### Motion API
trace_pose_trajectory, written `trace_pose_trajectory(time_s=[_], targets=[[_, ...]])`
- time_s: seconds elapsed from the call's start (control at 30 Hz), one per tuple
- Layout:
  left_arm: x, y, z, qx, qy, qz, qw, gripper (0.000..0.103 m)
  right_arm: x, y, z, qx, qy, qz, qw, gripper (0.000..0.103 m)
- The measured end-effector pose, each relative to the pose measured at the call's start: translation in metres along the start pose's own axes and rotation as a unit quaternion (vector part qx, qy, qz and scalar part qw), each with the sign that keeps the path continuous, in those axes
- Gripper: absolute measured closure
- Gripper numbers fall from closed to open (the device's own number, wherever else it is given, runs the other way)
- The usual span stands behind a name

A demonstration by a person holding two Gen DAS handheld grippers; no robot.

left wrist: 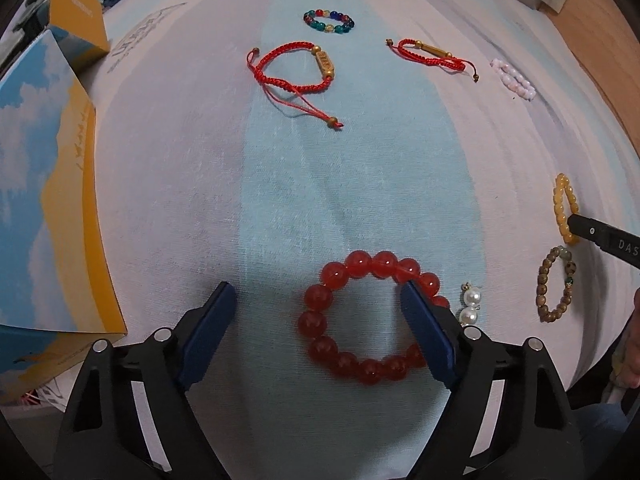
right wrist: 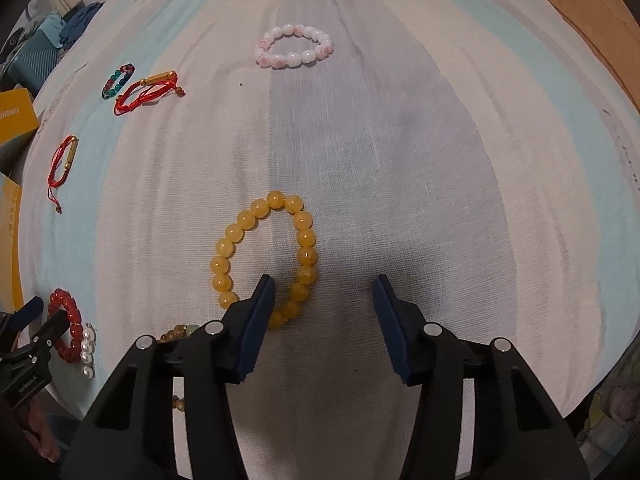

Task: Organize jewelry
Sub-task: 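Lower left tool onto red bead bracelet while right tool lowers onto yellow bead bracelet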

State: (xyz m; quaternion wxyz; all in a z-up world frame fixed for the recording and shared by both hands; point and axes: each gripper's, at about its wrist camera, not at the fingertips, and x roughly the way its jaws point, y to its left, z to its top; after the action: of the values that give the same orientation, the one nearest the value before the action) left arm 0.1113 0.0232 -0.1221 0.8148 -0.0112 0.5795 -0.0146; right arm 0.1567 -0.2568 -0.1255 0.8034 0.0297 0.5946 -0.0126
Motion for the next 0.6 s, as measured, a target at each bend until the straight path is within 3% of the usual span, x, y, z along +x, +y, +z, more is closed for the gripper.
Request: trace_pose_trajectory(time_s=[0.3,0.4,0.6], targets=[[0.0027,-0.001,-0.0011,0.006,0.002,0.016,0.9999,0.027,0.0026,0.0047,0.0015,-0.002,0.002,0.009,1.0,0.067],[0.0022,0.0003,-0.0018,0.007,0.002,0.023,0.9997,0.034,0.0036,0.0028,0.0015,0.002,0.004,0.011,1.0,0.072],[0.0004,0.0077,0.001,-0.001,0.003,0.039,0.9992,0.059,0.0054,0.0016,0.0019,0.012,0.006,0.014,1.0,0.08]])
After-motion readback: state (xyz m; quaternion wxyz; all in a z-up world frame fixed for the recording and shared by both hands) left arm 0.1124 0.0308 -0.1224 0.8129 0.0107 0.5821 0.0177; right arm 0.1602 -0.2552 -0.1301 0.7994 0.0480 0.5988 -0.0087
